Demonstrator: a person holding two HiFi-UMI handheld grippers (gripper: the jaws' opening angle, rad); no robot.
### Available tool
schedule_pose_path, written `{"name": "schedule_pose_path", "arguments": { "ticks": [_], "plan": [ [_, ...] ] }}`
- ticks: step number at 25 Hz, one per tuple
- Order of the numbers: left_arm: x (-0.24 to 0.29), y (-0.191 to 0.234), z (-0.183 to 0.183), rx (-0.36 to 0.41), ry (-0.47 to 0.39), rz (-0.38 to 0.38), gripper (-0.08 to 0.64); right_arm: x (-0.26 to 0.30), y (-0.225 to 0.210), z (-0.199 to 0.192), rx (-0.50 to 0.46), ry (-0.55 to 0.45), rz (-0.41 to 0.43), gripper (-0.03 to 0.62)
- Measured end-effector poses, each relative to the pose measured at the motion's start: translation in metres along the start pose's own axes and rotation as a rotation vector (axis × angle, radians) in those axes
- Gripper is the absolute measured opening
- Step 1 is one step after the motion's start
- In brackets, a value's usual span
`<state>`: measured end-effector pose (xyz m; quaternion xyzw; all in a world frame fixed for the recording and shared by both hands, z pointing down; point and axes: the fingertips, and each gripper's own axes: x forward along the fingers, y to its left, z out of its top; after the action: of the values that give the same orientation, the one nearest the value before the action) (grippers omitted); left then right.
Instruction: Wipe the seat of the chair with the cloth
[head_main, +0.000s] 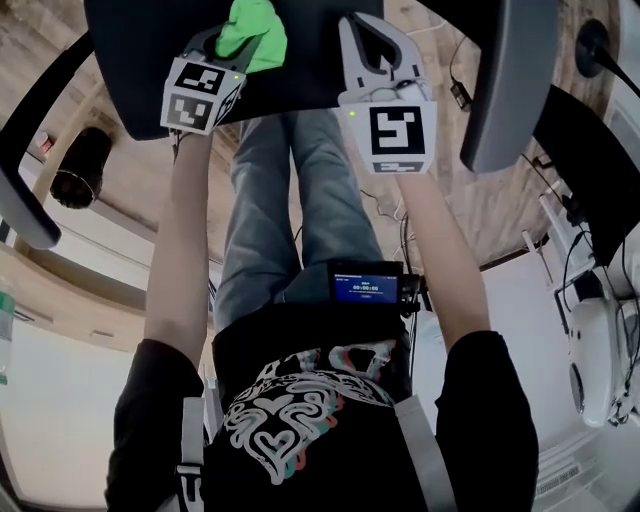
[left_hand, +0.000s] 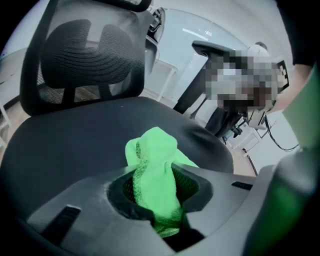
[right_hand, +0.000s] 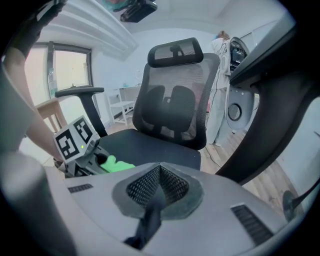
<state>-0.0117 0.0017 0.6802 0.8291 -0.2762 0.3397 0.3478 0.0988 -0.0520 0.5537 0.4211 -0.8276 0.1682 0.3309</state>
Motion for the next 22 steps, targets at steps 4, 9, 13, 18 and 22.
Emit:
{"name": "schedule_pose_path", "arguments": {
  "ticks": [4,9,13,18,22],
  "plan": [
    [0.017,-0.038,0.013,0.051,0.022,-0.076,0.097,-0.005,-0.008,-0.001,0.032,0.029,-0.015,0.002],
    [0.033,-0.065,0.022,0.123,0.045,-0.138,0.097,-0.007,-0.013,-0.001,0.049,0.001,-0.011,0.003],
    [0.040,-0.072,0.023,0.165,0.057,-0.160,0.097,-0.005,-0.015,-0.009,0.041,0.005,-0.016,0.002],
    [0.041,-0.073,0.023,0.161,0.066,-0.159,0.097,-0.005,-0.015,-0.013,0.044,0.008,-0.013,0.002],
    [0.042,-0.076,0.025,0.161,0.061,-0.175,0.097,-0.003,-0.014,-0.013,0.048,0.009,-0.012,0.003]
  ]
}}
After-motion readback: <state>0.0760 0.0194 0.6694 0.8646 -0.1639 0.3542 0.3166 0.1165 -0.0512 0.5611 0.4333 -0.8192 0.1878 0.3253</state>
